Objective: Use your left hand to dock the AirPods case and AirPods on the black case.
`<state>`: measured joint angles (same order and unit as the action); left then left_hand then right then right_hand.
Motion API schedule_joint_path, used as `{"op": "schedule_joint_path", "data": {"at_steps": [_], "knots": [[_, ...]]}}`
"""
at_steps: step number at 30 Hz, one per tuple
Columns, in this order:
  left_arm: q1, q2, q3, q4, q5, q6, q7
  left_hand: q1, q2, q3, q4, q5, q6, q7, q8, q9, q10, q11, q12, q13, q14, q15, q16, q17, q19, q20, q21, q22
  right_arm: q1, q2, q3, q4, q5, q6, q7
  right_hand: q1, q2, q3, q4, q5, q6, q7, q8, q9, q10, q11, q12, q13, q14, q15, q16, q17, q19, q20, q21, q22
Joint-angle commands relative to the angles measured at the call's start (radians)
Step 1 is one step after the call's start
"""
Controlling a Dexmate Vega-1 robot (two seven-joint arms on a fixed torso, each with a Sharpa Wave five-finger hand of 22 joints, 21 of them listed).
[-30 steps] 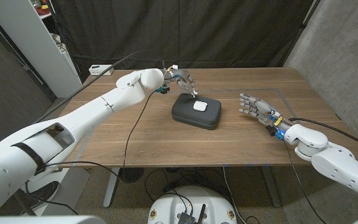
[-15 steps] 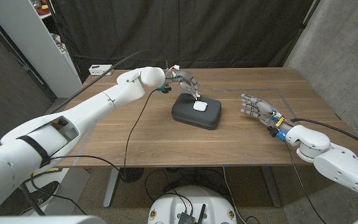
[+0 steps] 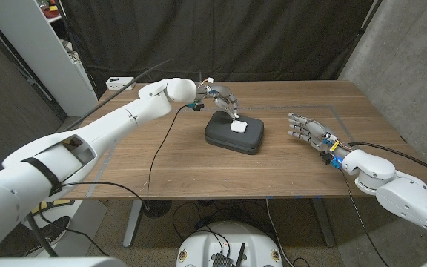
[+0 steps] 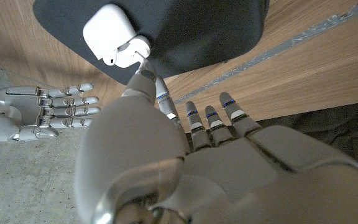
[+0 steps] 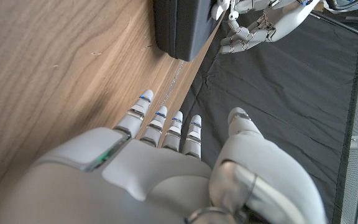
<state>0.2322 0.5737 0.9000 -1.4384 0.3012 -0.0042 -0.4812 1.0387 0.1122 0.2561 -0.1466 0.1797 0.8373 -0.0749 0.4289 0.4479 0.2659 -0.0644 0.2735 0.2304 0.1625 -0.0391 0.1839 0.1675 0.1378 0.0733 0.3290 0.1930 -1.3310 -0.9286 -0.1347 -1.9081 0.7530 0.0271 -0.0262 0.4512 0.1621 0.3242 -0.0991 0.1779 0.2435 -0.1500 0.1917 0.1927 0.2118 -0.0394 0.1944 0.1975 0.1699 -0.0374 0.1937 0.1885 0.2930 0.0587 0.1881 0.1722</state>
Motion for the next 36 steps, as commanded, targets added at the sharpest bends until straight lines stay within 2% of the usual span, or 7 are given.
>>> {"op": "schedule_joint_path", "data": {"at_steps": [1, 13, 36], "knots": [[0.0, -0.009, 0.005, 0.022, 0.008, -0.048, -0.008, 0.005, 0.011, -0.002, 0.002, -0.003, 0.008, 0.001, 0.0, 0.006, 0.007, 0.004, -0.003, 0.001, 0.0, -0.064, 0.001, 0.003, 0.005, 0.004, -0.002, 0.004, -0.022, 0.004, 0.012, -0.004, 0.004, 0.002, -0.002, -0.007, -0.002, 0.002, -0.007, 0.006, 0.002, 0.006, 0.004, 0.002, -0.002, -0.001, 0.001, 0.002, -0.007, -0.051, 0.004, 0.003, -0.001, -0.001, 0.002, 0.002], [0.003, -0.018, 0.01, 0.045, 0.012, -0.07, -0.01, 0.007, 0.013, -0.005, 0.001, -0.003, 0.013, -0.002, -0.001, 0.006, 0.016, 0.003, 0.0, 0.003, 0.006, -0.069, 0.002, 0.003, 0.009, 0.0, -0.003, 0.004, -0.053, -0.004, 0.031, -0.016, 0.017, -0.014, -0.003, -0.008, -0.002, 0.002, -0.009, 0.006, 0.001, 0.006, 0.004, 0.002, -0.001, 0.004, 0.002, 0.002, -0.007, -0.051, 0.005, 0.003, -0.001, -0.001, 0.003, 0.002], [0.031, 0.004, 0.003, -0.022, 0.011, -0.039, -0.04, 0.01, 0.017, -0.01, 0.002, -0.003, 0.004, 0.002, -0.012, 0.006, 0.014, 0.004, -0.004, 0.005, 0.006, -0.066, -0.001, 0.003, 0.011, 0.005, -0.005, 0.005, -0.059, 0.005, 0.033, -0.007, 0.019, -0.012, 0.004, -0.009, 0.005, 0.005, -0.009, 0.007, 0.001, 0.002, 0.004, 0.002, -0.002, -0.003, 0.003, 0.002, -0.009, -0.053, 0.008, 0.003, -0.003, -0.003, 0.004, 0.001]]}}
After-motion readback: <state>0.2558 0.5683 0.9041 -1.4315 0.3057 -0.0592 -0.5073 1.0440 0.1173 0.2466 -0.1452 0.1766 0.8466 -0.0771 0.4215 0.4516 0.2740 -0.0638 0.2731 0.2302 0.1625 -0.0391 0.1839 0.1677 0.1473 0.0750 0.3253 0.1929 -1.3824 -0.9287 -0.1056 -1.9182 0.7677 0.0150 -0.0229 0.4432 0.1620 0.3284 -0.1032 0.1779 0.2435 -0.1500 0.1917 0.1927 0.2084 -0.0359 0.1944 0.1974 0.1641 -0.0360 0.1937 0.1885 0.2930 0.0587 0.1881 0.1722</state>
